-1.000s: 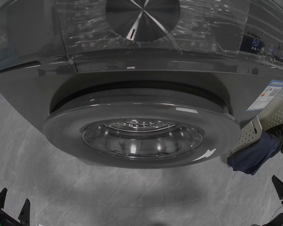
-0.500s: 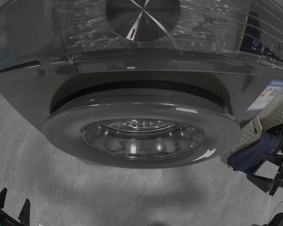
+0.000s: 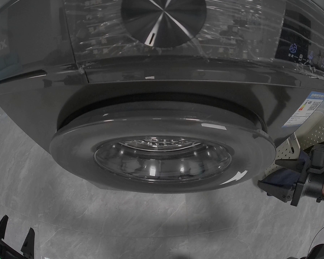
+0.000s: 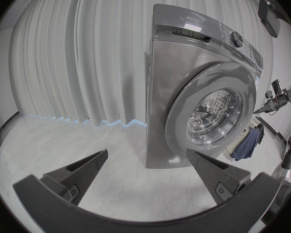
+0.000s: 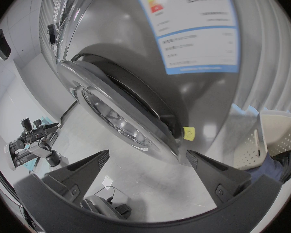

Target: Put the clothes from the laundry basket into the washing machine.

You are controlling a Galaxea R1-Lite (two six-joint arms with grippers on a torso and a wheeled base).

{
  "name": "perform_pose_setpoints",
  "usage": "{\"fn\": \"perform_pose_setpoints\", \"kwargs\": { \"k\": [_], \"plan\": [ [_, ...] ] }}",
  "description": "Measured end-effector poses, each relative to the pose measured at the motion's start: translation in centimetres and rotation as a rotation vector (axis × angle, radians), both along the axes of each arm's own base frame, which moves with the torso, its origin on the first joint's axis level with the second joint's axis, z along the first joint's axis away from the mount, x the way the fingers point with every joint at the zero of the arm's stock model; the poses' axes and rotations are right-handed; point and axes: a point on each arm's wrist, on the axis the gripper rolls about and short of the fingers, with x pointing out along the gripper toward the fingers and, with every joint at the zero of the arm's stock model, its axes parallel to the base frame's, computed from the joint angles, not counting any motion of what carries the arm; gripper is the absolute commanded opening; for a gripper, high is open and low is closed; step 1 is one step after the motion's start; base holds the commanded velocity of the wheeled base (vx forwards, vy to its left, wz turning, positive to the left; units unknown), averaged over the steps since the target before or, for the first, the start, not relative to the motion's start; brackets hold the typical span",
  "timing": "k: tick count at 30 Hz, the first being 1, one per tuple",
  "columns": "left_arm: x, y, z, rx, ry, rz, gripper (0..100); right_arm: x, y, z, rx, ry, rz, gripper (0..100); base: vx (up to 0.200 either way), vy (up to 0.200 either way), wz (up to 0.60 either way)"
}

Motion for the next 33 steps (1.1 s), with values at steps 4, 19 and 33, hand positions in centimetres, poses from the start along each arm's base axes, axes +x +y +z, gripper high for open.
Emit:
{"fn": "perform_pose_setpoints", "kwargs": {
  "k": [4,19,33],
  "plan": [
    [0.0,0.0,0.0,0.000,0.000,0.001,100,1.0,0.9,0.1,0.011,-0.007,0.021,100,0.000,0.000,0.00],
    [0.0,0.0,0.0,0.000,0.000,-0.001,100,-1.3,1.1,-2.0,0.051,0.086,0.077,100,-0.080,0.000,0.00],
    [0.0,0.0,0.0,0.000,0.000,0.000,100,-0.7,2.5,-2.3,0.030,0.113,0.124,100,0.000,0.000,0.00]
  ]
}}
